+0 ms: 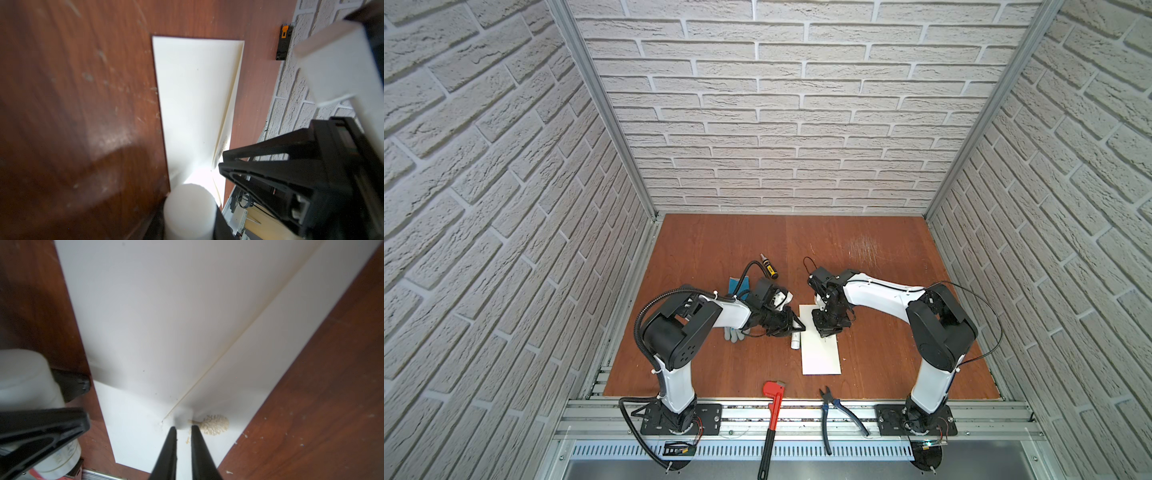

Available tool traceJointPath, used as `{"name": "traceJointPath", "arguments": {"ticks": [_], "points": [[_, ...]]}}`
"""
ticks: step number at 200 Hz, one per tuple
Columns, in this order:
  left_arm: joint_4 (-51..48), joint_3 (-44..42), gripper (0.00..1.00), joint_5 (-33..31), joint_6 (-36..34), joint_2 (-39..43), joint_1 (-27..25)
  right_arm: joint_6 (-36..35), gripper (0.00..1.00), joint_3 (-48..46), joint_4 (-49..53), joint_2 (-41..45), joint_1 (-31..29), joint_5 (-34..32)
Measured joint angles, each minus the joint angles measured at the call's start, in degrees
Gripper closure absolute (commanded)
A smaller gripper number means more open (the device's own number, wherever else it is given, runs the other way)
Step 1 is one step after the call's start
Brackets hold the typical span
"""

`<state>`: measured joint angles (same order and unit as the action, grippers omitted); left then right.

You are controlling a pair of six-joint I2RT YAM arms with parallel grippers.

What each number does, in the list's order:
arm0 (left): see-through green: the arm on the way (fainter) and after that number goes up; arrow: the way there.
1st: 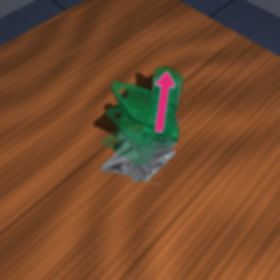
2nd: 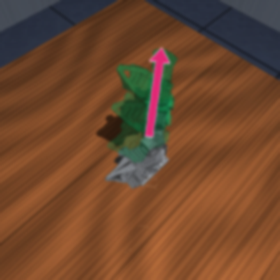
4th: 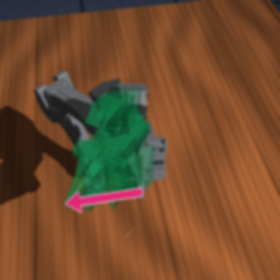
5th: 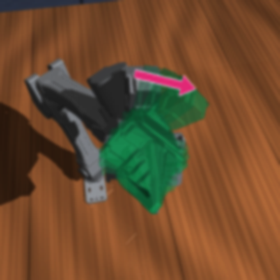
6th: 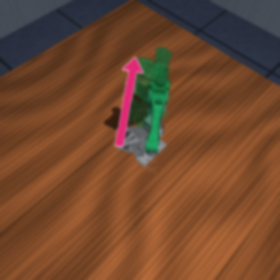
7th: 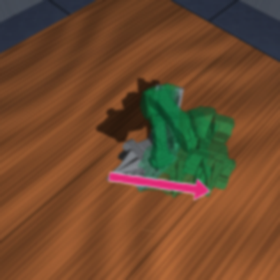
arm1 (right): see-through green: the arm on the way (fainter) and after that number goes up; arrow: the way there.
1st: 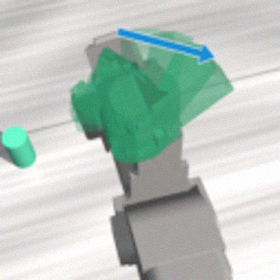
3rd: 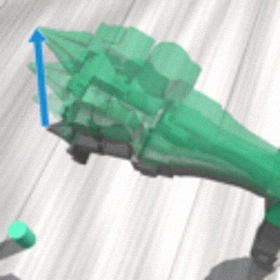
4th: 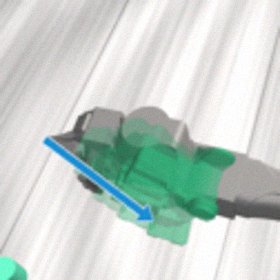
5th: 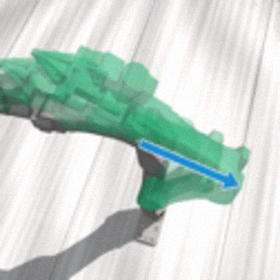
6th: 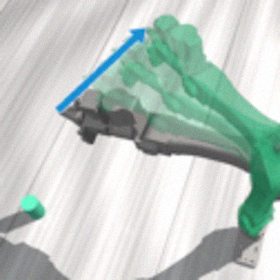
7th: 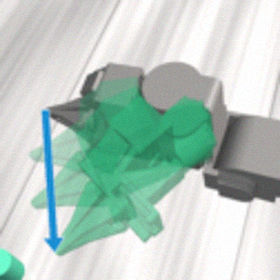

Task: Place the letter into the envelope and seal it

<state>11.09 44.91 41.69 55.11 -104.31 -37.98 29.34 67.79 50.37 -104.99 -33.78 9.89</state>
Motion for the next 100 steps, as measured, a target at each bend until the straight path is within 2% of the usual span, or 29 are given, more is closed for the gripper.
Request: {"name": "traceJointPath", "arguments": {"ticks": [60, 100], "points": [[0.0, 0.0, 1.0, 0.2, 0.0, 0.0, 0.0, -0.2, 0.94, -0.5, -0.3, -1.1, -0.7, -0.5], [0.0, 0.0, 1.0, 0.4, 0.0, 0.0, 0.1, 0.5, 0.91, -0.5, -0.2, -1.4, -2.7, -1.6]]}}
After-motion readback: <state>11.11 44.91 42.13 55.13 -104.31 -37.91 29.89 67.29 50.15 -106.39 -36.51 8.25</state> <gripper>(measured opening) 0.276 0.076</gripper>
